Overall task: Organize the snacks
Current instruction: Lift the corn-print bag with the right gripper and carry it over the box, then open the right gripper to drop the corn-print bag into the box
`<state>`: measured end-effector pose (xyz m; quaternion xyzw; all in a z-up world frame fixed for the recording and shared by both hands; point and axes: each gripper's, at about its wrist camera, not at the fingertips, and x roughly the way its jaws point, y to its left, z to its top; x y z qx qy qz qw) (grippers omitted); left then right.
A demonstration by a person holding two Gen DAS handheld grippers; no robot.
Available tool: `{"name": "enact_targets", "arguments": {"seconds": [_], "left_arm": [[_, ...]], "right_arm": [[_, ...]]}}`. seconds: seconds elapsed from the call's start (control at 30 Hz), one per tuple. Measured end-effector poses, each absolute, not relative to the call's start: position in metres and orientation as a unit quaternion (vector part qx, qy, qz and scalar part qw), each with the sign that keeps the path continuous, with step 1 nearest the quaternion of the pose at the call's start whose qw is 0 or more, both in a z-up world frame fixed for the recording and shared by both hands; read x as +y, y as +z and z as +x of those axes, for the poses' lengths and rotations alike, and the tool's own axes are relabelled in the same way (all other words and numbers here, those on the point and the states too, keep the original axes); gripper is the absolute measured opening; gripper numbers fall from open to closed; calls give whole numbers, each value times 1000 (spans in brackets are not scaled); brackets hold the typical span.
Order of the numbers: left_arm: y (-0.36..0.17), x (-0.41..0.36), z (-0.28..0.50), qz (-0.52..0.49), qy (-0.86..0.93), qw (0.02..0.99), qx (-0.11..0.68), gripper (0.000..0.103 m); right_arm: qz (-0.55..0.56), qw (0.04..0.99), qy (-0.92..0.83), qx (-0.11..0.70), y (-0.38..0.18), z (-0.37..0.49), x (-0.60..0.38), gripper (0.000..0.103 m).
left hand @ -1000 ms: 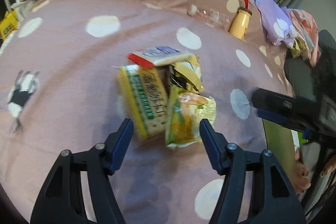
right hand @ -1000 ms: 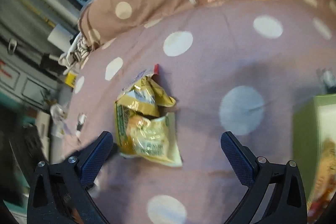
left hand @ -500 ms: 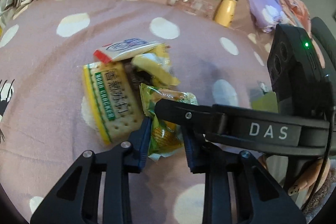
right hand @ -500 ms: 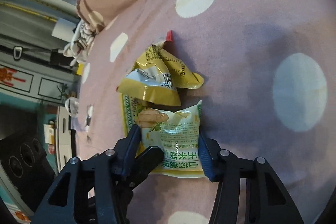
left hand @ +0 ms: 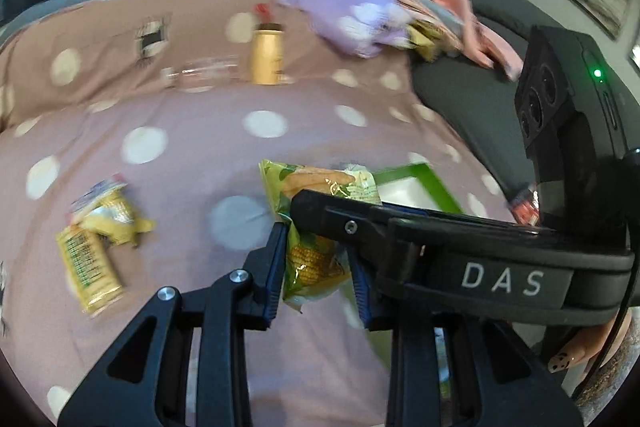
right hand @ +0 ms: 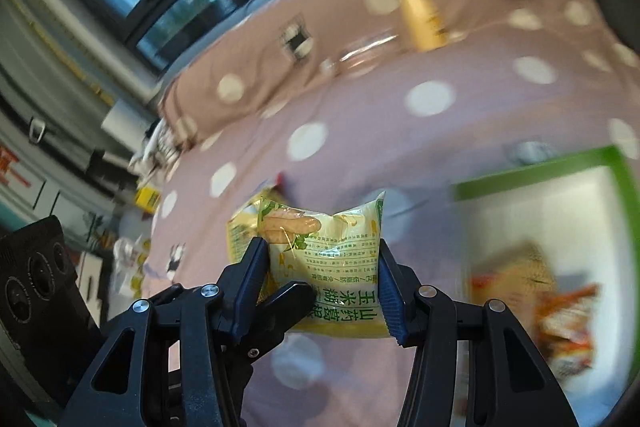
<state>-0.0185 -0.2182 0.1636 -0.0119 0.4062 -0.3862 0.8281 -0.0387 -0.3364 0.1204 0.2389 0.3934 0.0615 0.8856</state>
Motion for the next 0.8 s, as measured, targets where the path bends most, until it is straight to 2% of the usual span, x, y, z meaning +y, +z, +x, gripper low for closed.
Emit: {"name": "enact_targets", "arguments": {"seconds": [0.2, 0.43, 0.47, 0.53, 0.6, 0.8], "left_arm": [[157, -279, -38, 8, -439, 792, 424, 30], [130, -322, -60, 38, -455, 764, 456, 30], [127, -324, -62, 38, -454, 762, 459, 30], [126, -321, -62, 36, -451, 766, 457, 31], [129, -315, -61, 33, -441, 774, 453, 37], [146, -290, -56, 32, -418, 801, 428, 48]], "right_arm": [[258, 885, -7, 389, 116, -76, -390, 54], [286, 868, -53, 403, 83, -110, -439, 56], [288, 866, -53, 405, 80, -113, -443, 58], [283, 868, -61, 403, 76, -119, -447, 73], [274, 875, -71, 393, 77, -128, -449, 82], [266, 890, -67, 364, 96, -138, -442, 87]]}}
